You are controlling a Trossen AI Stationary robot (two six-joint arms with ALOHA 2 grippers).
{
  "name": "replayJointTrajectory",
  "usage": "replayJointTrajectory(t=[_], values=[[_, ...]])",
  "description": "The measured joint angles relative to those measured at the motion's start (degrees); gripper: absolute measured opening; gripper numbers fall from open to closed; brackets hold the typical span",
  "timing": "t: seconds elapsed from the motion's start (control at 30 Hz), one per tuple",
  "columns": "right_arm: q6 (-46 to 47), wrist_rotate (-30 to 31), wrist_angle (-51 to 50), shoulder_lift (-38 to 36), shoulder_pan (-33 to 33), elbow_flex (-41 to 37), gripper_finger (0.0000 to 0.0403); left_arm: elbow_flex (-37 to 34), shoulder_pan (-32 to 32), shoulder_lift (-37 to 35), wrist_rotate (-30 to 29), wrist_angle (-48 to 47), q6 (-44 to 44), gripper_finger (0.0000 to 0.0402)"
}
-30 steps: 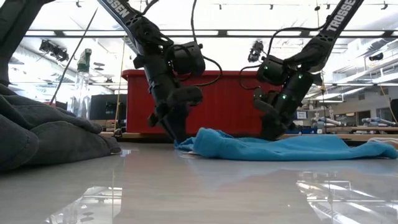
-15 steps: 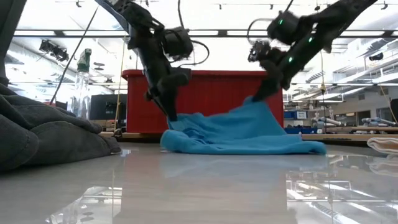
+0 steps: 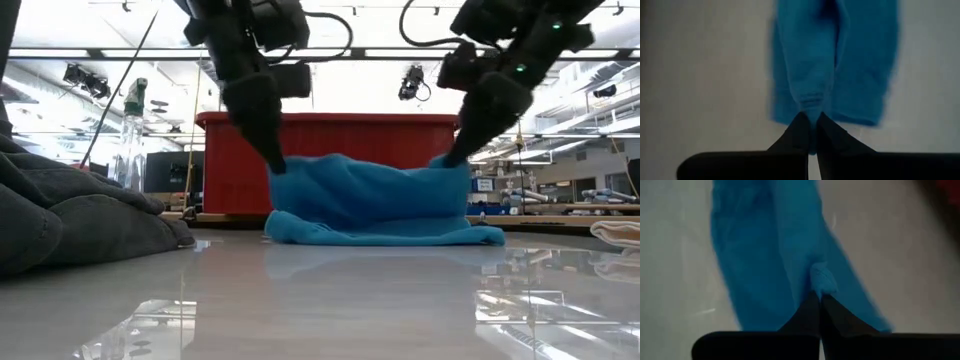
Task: Fold laundry
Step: Fold the blue shorts
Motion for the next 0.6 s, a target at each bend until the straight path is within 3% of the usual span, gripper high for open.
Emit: replayJointTrajectory(t=[0.3, 0.6], values=[[9.7, 1.7, 2.5, 0.1, 10.9, -5.4, 0.0009, -0.7, -8.1, 4.3, -1.9, 2.8, -2.2, 0.0015], [17.5, -7.1, 2.4, 0.0, 14.4, -8.3, 0.0047, -0.5, -11.6, 7.0, -1.9, 4.5, -3.8, 0.0073]])
